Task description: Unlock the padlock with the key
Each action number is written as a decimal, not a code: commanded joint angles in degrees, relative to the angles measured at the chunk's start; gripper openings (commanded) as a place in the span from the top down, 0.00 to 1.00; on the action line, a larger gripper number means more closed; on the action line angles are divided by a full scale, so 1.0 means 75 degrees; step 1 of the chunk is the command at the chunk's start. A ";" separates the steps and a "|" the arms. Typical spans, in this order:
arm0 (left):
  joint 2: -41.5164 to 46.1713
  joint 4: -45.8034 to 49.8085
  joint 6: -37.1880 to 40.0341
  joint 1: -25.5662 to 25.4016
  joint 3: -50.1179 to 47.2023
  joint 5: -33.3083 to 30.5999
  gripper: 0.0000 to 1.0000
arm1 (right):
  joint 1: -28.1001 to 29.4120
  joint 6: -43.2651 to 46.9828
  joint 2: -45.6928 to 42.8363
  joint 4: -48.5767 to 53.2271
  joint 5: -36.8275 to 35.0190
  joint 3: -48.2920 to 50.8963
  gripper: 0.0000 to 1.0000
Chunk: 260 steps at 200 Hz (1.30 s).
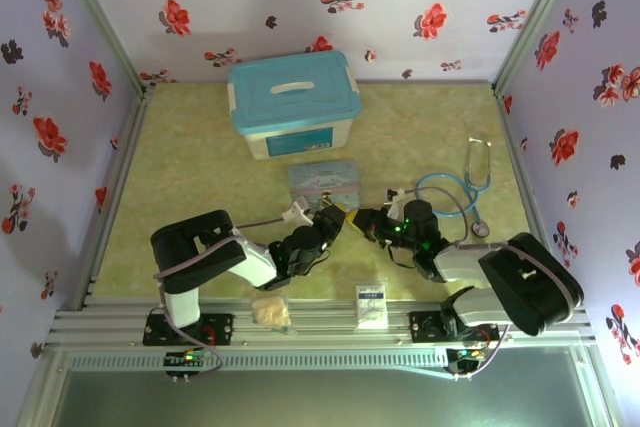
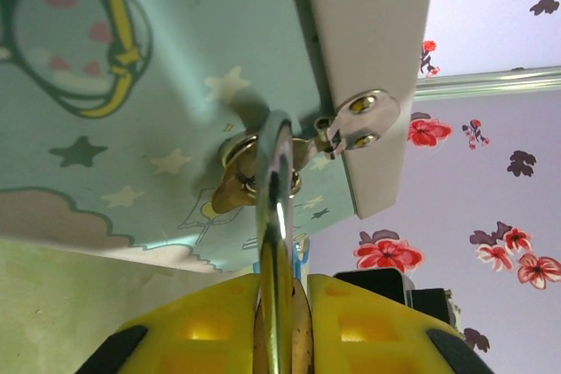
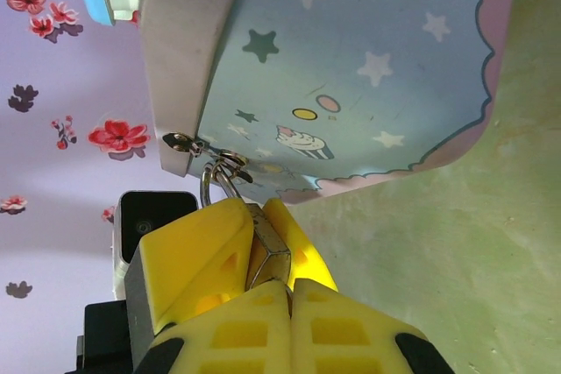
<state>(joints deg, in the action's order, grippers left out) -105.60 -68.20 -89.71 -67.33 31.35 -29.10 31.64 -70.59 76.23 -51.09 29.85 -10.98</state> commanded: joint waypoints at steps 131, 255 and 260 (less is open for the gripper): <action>-0.0040 -0.0657 -0.0187 -0.0316 0.0518 0.0829 1.00 | 0.0353 -0.2521 0.1090 -0.3223 -0.0763 -0.0375 1.00; -0.0234 -0.0825 -0.0381 -0.0399 0.0524 0.0879 1.00 | 0.0620 -0.0111 -0.0466 0.1544 -0.1025 -0.1340 1.00; -0.0214 -0.0821 -0.0351 -0.0403 0.0513 0.0875 1.00 | 0.0631 -0.0187 -0.0453 0.1421 -0.0990 -0.1343 1.00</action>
<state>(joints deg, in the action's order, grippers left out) -107.04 -69.80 -92.55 -66.63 32.64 -31.48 35.57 -70.72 71.61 -35.57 20.34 -17.56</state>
